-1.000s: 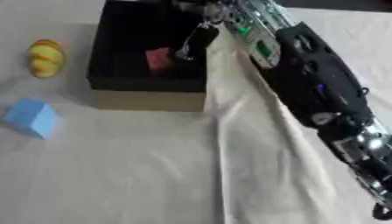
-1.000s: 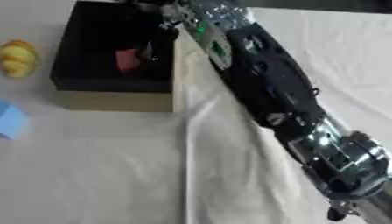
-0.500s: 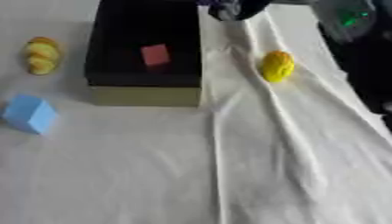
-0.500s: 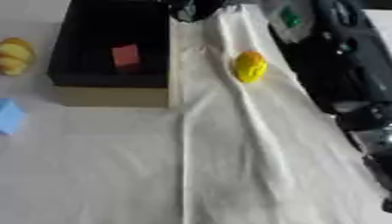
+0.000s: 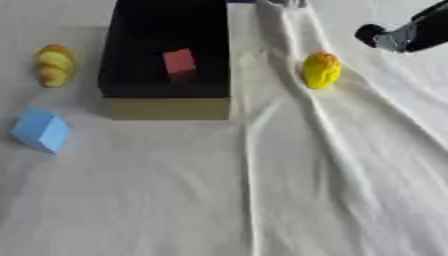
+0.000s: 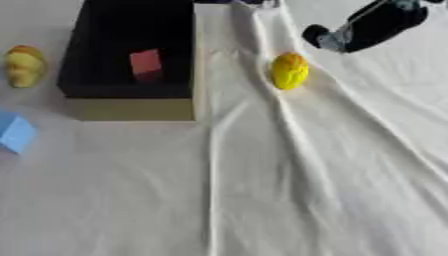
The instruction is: Pick up objects on the table and place them in the box.
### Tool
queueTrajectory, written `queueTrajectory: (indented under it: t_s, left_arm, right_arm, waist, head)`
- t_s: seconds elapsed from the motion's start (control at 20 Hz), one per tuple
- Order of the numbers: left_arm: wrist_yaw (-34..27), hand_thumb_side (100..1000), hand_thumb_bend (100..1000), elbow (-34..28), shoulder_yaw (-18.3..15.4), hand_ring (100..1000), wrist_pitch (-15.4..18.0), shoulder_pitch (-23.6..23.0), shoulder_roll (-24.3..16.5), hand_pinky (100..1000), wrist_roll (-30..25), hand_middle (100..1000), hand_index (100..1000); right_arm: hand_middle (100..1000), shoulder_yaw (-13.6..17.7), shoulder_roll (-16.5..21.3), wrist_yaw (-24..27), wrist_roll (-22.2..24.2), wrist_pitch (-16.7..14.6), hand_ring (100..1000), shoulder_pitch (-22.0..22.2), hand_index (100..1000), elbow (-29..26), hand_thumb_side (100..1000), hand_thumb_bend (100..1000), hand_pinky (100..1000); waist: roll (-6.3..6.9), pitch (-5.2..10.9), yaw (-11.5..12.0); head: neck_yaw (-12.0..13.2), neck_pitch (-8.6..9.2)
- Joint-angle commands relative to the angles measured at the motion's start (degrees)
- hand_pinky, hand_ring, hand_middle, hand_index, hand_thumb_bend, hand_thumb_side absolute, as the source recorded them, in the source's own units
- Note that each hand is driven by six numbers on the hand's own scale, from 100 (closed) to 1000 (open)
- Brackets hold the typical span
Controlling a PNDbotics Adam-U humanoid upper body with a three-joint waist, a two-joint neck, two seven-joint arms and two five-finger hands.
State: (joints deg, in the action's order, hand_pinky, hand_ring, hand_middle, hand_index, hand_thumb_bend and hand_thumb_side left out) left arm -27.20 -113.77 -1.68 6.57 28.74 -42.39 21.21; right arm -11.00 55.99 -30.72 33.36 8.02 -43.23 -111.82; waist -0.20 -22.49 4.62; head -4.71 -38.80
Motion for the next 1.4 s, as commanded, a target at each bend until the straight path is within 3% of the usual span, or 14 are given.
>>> queueTrajectory:
  t_s: [0.05, 0.3, 0.95, 1.4]
  left_arm:
    - [0.4, 574, 638, -0.8, -0.8, 764, 0.1, 0.5, -1.7, 774, -0.1, 694, 848]
    - [0.4, 575, 635, -0.8, -0.8, 764, -0.1, 0.8, -1.3, 774, -0.2, 693, 847]
    - [0.4, 581, 625, -0.8, -0.3, 765, -0.8, 1.5, -0.2, 773, -0.8, 691, 846]
    - [0.5, 586, 616, -0.8, -0.3, 766, -0.4, 1.4, 0.3, 774, -1.1, 691, 846]
  right_arm:
    - [762, 0.6, 3.0, 0.7, 0.2, 0.4, 815, 0.8, 836, -0.8, 182, 320, 830]
    - [778, -1.3, 3.0, 0.3, 2.1, -0.3, 832, 2.5, 835, 0.7, 171, 412, 836]
    - [782, -4.6, -1.5, -4.3, -0.2, -1.9, 840, 0.7, 841, 10.1, 183, 416, 837]
    - [775, -5.5, -4.1, -6.3, -3.8, -2.7, 832, 0.3, 841, 15.7, 197, 357, 830]
  waist:
    - [1.17, 0.8, -0.1]
    - [1.64, 0.44, -0.1]
    - [1.81, -0.52, 0.0]
    - [1.94, -1.49, 0.7]
  head:
    - [-0.1, 0.13]
    - [0.3, 0.86]
    - [0.3, 1.9]
    - [0.4, 2.09]
